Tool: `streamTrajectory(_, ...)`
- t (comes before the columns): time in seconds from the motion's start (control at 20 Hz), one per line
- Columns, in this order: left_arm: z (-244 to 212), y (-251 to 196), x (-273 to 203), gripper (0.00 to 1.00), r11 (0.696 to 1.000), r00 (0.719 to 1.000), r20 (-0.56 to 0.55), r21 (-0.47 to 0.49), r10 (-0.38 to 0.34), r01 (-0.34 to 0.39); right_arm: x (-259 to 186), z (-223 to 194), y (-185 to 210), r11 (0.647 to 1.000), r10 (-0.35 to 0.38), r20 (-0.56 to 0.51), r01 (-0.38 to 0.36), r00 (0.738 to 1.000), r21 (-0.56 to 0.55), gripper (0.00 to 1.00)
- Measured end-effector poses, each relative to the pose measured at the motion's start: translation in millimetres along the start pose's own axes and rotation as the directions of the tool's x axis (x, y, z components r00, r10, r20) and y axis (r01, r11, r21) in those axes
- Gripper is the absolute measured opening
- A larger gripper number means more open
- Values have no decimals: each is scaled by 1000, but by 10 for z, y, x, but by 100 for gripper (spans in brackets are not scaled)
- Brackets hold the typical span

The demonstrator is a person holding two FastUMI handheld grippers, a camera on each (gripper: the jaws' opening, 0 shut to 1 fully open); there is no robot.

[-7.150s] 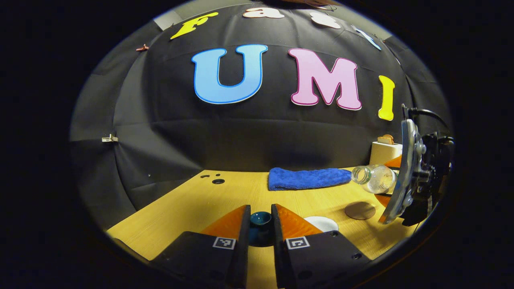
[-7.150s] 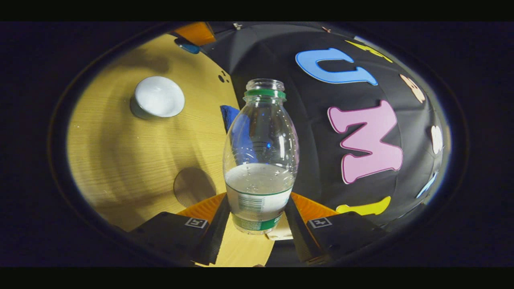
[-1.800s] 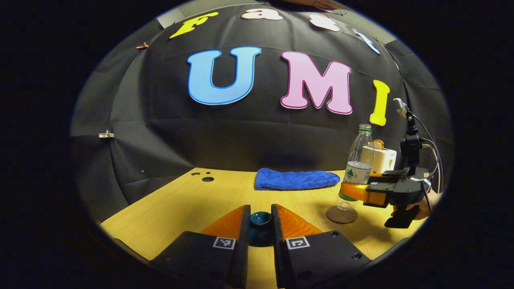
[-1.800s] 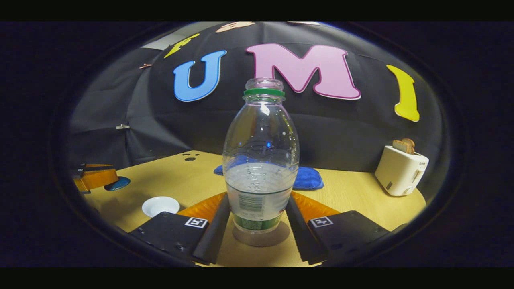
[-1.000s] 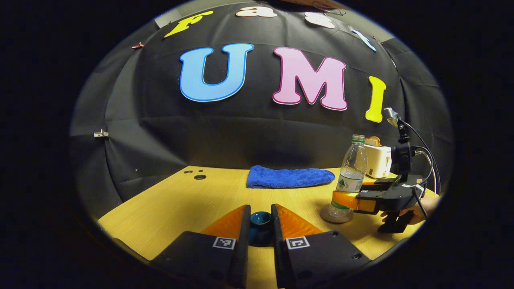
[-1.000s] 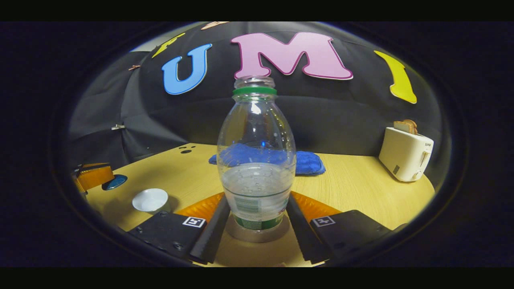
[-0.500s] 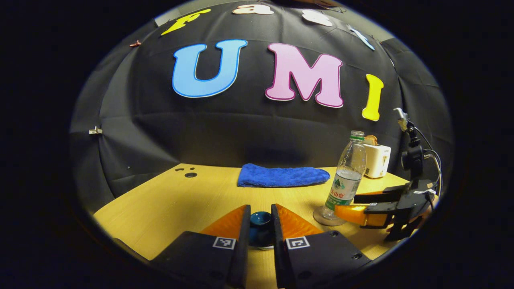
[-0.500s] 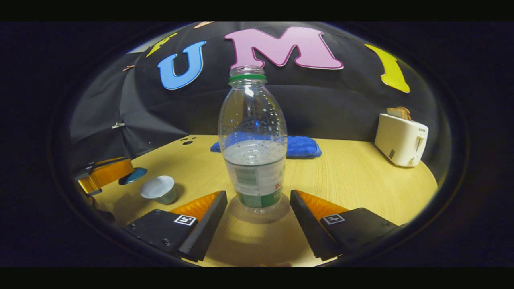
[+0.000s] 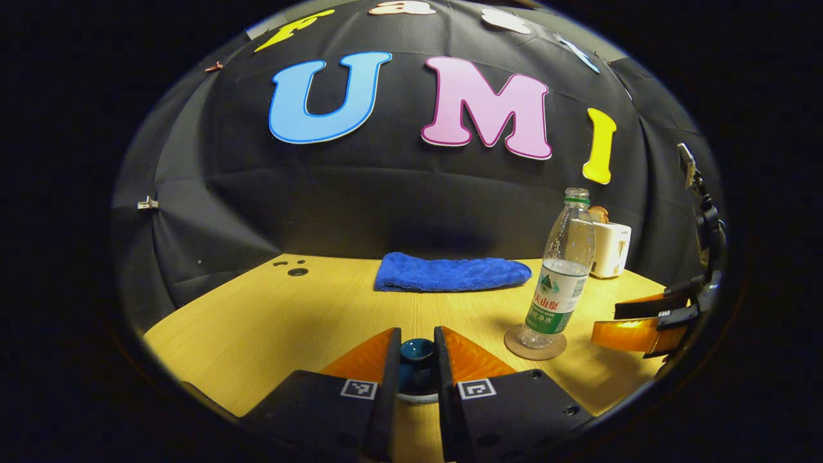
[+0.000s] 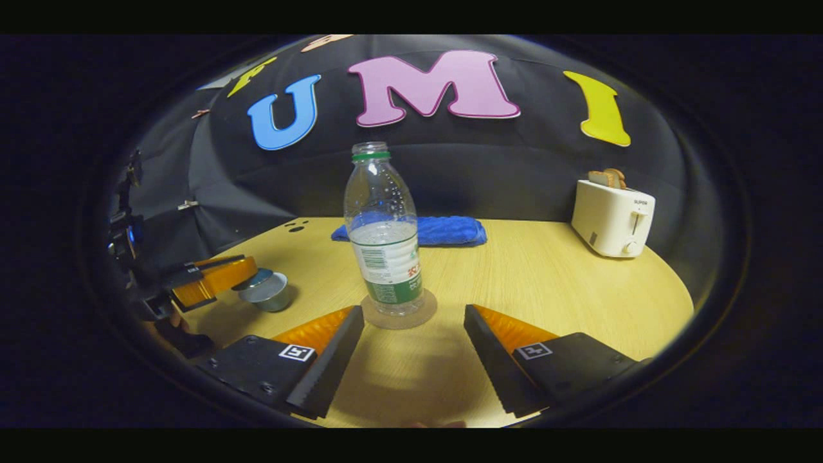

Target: Open the teacup lid with one hand, grasp the water bottle and pour water into the teacup with the other hand; after pouring, place the water bottle on the coaster and then close the teacup lid.

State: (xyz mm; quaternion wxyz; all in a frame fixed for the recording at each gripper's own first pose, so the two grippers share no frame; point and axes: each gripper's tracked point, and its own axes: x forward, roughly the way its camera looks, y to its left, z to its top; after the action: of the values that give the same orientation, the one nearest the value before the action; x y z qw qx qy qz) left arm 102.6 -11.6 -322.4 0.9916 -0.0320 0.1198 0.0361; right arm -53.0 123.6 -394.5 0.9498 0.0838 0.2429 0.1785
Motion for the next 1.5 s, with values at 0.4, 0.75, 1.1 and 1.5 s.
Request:
streamTrajectory(0.4,-107,-97,91,37,999,1000,-22,51,-19,20,-111,41,-39,1000,-15,6,15,1000,-6,99)
streamTrajectory(0.75,278,-138,-174,39,995,999,1,82,-50,49,-311,472,29,999,-35,53,34,998,7,99)
streamTrajectory(1.1,1314,-362,-642,39,992,994,23,61,-108,107,-889,1658,217,998,-47,172,55,984,-42,99)
streamTrajectory(1.5,2447,-517,-1128,39,985,983,95,83,-158,150,-1520,2559,424,998,-35,257,47,966,-42,99)
